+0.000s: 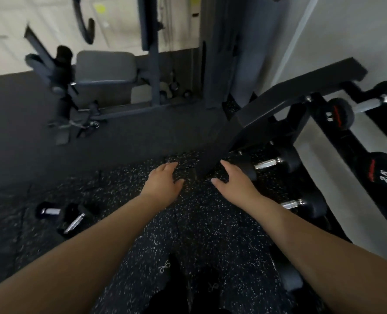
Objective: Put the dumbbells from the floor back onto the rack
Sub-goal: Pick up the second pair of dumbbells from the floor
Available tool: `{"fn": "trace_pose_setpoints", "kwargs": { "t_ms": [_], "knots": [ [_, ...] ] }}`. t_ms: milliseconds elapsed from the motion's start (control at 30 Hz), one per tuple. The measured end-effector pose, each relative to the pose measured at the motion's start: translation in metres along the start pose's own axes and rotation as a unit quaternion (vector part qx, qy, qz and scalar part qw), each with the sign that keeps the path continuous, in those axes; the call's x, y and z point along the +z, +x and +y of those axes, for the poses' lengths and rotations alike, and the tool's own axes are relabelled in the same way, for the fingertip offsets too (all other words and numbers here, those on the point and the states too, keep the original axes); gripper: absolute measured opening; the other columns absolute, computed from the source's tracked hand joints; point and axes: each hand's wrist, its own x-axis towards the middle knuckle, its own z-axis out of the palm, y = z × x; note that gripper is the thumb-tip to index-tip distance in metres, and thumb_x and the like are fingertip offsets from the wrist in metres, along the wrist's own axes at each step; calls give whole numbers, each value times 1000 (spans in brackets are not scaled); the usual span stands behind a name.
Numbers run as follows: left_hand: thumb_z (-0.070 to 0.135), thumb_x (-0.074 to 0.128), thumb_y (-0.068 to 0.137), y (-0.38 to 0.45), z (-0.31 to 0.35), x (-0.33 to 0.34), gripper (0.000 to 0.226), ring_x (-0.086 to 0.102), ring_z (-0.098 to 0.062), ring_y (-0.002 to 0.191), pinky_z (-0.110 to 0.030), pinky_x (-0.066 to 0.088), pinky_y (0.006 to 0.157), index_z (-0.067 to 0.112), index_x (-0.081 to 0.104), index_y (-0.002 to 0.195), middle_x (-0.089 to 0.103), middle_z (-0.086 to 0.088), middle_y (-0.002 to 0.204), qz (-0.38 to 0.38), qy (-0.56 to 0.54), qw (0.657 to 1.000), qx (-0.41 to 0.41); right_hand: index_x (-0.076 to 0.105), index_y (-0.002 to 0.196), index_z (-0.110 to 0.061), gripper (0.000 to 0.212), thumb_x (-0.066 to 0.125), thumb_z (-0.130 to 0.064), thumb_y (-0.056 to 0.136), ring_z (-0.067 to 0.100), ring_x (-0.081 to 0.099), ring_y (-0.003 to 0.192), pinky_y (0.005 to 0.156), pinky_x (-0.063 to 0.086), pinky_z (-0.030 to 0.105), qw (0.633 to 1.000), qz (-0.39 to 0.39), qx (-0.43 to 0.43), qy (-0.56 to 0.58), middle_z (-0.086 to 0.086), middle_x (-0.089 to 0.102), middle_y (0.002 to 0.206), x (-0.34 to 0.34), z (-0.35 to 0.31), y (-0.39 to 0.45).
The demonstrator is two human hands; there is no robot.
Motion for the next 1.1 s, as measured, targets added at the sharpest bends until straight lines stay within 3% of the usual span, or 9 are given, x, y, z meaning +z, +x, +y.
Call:
{"fn": "trace_pose_setpoints", "kwargs": {
  "t_ms": [267,700,1100],
  "knots": [
    [37,52,91,-49,-105,-35,60,34,-32,134,-42,28,111,16,32,145,38,-12,148,74,-62,990,-101,22,150,-25,71,55,-43,90,21,28,141,110,30,36,996,-48,-63,-46,1,23,157,73,-93,11],
    [35,52,91,-104,-293,-102,59,39,-32,131,-46,35,108,16,33,144,41,-12,146,133,-127,960,-210,25,149,-25,68,55,-41,90,21,32,139,110,31,36,983,-105,-113,-97,1,28,155,208,-232,32],
    [33,56,89,-120,-423,-145,59,43,-29,129,-42,37,106,16,36,142,44,-11,144,223,-173,896,-345,26,149,-24,67,56,-39,90,22,34,138,111,31,38,941,-201,-218,-165,4,32,153,318,-360,99]
  ]
}}
